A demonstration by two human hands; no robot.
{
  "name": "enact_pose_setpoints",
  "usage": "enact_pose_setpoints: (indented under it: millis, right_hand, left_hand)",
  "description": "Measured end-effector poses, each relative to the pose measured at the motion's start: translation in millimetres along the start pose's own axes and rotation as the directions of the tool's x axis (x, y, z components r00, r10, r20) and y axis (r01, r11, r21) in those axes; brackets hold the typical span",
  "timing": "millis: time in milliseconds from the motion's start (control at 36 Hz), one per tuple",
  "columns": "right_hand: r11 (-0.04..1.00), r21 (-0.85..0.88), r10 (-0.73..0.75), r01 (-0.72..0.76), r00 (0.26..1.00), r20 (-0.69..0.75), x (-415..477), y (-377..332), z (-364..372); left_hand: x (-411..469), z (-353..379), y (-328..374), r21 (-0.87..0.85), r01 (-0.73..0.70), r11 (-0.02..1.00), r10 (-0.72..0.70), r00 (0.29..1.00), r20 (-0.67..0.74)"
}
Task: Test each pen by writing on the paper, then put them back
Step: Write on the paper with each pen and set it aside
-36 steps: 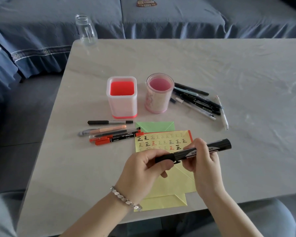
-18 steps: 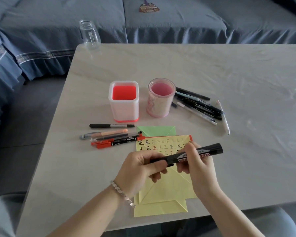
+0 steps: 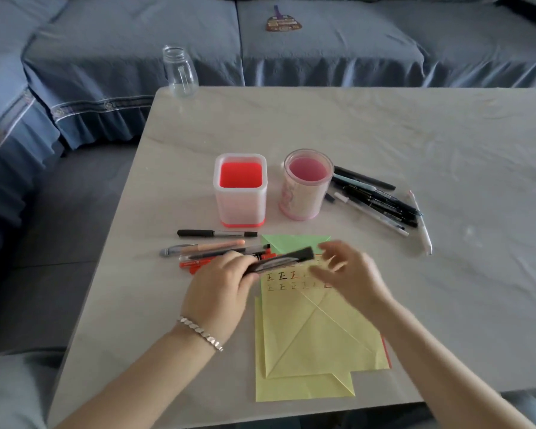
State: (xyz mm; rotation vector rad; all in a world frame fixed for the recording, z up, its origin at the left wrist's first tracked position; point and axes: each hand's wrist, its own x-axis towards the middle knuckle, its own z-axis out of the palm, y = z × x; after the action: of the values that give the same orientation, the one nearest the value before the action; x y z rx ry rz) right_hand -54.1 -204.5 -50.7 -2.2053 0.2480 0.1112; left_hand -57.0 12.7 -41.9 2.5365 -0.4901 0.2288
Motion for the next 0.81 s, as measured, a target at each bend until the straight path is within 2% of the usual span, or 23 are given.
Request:
enact_pose_setpoints:
  millis: [56,111,194,278,389,528,722,806]
  right_hand:
    - [0.982,-0.187,-0.054,0.014,0.976,-0.211,19.0,12.5,-19.4]
    - [0.954,-0.294,-0.049,-0.052,0.944,-0.326,35.7,21.7,-37.4]
    - [0.875,-0.449,0.021,-0.181,0.941,-0.338,50.8,32.8,-55.0]
    - [0.812,-0.547,0.035,-0.202,0.953,-0.300,55.0,40.4,-59.5]
    - [0.829,-0.518,0.029,-0.210,0.941,-0.336,55.2,44.9,-59.0]
    - [0.885,-0.411,0.047,-0.220,0.919,-0.391,56.3,51.4,-60.8]
    - [0.858,-0.410,0.181,-0.309,0.929,-0.322,70.6,52.8,-73.8]
    - [0.814,-0.475,0.234,-0.333,0.938,-0.256,73.5,52.8,-79.1]
  left_hand:
    - [-2.4,1.1,-15.3,0.136,0.014,0.991,-0.007,0.999,-0.052]
    - [-8.0,5.3,-28.4,0.232,0.038,0.972,-0.012,0.993,-0.114]
    - [-16.9,11.3,-42.9,0.280,0.057,0.958,-0.014,0.988,-0.153]
    - [-20.3,15.1,-52.4,0.285,0.077,0.955,-0.033,0.987,-0.156]
    - [-18.7,21.5,-53.1,0.278,0.096,0.956,-0.057,0.988,-0.145]
    - [-12.4,25.1,-36.4,0.235,0.077,0.969,-0.030,0.980,-0.197]
    - [-4.1,21.9,-6.4,0.086,0.025,0.996,-0.010,0.986,-0.169]
    - [0.3,21.2,2.9,0.003,0.009,1.000,-0.009,0.991,-0.136]
